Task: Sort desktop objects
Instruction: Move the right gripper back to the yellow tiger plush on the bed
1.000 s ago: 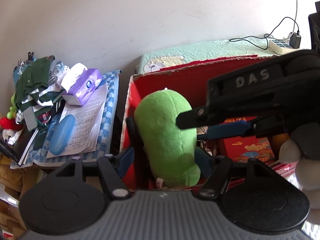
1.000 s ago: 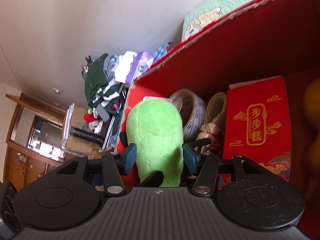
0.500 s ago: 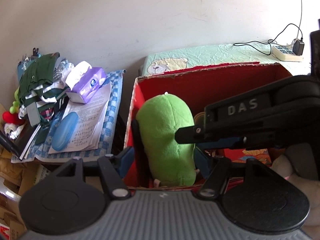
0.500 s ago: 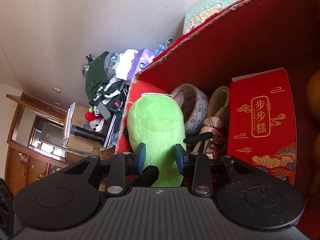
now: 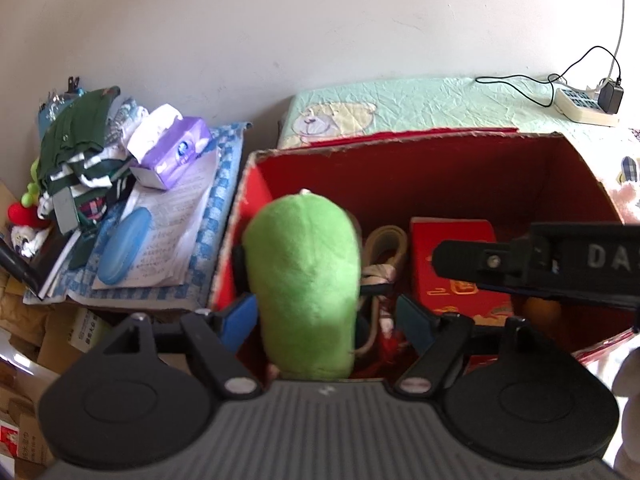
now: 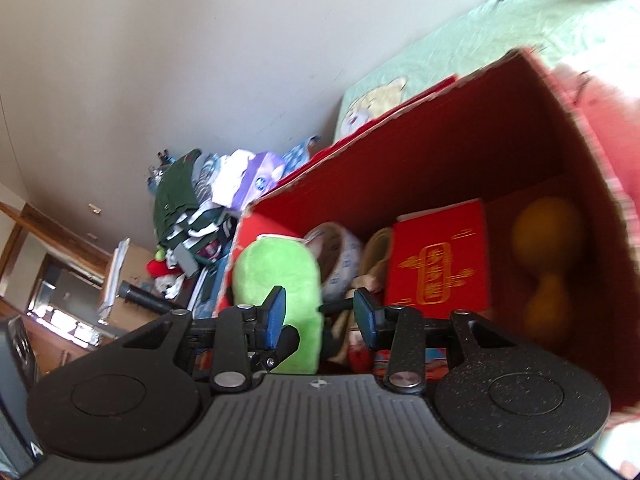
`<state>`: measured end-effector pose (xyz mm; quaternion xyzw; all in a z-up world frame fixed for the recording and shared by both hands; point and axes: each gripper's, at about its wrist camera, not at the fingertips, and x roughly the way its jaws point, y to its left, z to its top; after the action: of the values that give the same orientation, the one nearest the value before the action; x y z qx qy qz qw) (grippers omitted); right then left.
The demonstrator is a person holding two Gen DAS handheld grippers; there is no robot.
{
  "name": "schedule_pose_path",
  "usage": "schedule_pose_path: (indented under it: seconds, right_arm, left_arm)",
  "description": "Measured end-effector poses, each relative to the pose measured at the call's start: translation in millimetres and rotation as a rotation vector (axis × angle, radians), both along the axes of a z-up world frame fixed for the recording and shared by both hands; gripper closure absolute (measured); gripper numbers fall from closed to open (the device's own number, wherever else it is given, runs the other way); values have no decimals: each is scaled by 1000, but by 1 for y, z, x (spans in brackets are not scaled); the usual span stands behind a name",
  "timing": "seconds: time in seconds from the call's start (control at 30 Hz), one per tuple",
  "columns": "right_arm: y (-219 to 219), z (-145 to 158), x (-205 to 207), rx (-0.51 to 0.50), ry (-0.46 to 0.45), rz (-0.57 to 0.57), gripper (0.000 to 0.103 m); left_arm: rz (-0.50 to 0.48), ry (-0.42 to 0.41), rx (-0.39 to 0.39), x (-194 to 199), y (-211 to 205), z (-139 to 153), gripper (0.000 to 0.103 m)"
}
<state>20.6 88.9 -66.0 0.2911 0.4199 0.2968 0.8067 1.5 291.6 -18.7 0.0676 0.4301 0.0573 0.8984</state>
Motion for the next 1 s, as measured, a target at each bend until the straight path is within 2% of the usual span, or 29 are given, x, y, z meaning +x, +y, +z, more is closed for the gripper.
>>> schedule_pose_path:
  seconds: [0.23,0.47,1.0]
  right_arm:
    - [-28,7,-10,-13,-40,-6,60]
    - [-62,19,-16,-2,-68,6,59]
    - [-154,33,-19,36,-92,-43,56]
  left_arm:
    - [27,30,-35,-1,-26,3,24]
    - [35,18,-53,-4,-64,13,22]
    - [-23,-17,-75,-3,-157,34,18]
